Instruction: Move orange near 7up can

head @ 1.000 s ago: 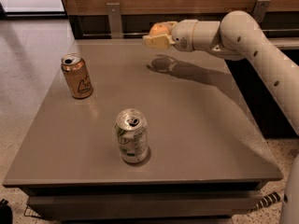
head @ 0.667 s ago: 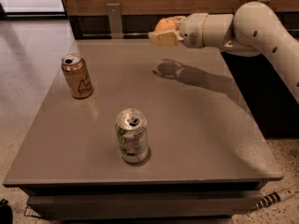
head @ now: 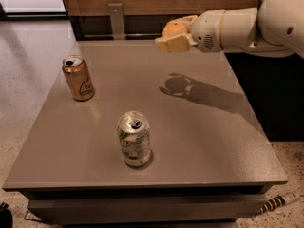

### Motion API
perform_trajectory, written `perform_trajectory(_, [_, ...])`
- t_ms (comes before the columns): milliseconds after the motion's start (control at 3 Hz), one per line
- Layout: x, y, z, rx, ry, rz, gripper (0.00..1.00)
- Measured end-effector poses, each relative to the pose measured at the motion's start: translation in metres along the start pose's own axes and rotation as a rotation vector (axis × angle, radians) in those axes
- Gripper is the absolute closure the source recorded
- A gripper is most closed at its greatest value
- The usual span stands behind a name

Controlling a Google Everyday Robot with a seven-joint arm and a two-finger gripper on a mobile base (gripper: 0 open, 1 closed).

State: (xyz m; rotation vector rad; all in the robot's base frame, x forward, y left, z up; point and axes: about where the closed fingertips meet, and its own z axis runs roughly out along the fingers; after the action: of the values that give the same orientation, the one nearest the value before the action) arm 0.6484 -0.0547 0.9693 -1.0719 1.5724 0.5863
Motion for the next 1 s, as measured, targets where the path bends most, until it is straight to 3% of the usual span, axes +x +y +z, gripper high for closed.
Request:
perform_trajectory(333, [0.009, 0.021, -0.021, 0.003, 0.022, -0.009, 1.0])
perform_trajectory(1000, [0.049, 0.069, -0.057, -0.004, -0.003, -0.012, 1.0])
